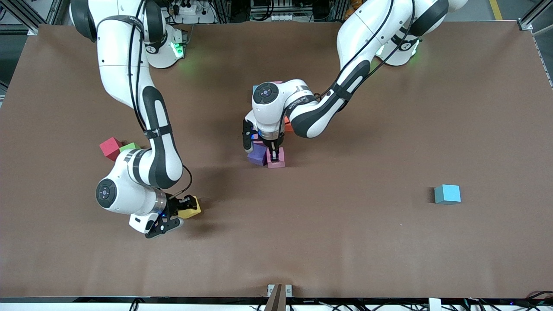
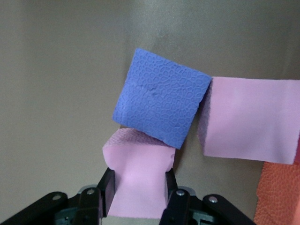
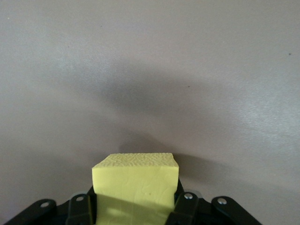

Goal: Form number 2 with 11 blocks

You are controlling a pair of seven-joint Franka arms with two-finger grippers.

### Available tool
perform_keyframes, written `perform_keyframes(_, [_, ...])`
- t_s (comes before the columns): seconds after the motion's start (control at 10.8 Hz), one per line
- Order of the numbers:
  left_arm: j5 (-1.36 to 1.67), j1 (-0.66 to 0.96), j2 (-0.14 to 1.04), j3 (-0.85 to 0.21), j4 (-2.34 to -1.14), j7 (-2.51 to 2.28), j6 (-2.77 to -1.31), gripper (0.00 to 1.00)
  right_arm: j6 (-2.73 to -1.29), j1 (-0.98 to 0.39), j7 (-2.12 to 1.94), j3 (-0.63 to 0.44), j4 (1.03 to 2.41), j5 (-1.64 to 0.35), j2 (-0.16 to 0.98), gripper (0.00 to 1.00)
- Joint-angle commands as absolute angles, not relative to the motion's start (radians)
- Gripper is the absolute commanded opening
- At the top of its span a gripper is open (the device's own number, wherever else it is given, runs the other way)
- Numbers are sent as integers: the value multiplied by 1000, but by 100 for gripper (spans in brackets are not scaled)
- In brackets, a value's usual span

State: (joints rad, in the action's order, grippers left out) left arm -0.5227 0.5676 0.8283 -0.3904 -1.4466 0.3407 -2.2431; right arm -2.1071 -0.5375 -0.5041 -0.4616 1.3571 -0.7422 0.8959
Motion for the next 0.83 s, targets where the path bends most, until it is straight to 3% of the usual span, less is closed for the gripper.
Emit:
perform_keyframes(0.0, [-499,581,870,-388,-1470,367,-2256,37,-2100,-569,-437,-462,1374,-727,871,15])
perform_keyframes(0.74, [-492,571,868,-393,-1468,377,-2255,37,-2100,-588,-377,-463,1379,-726,864,15])
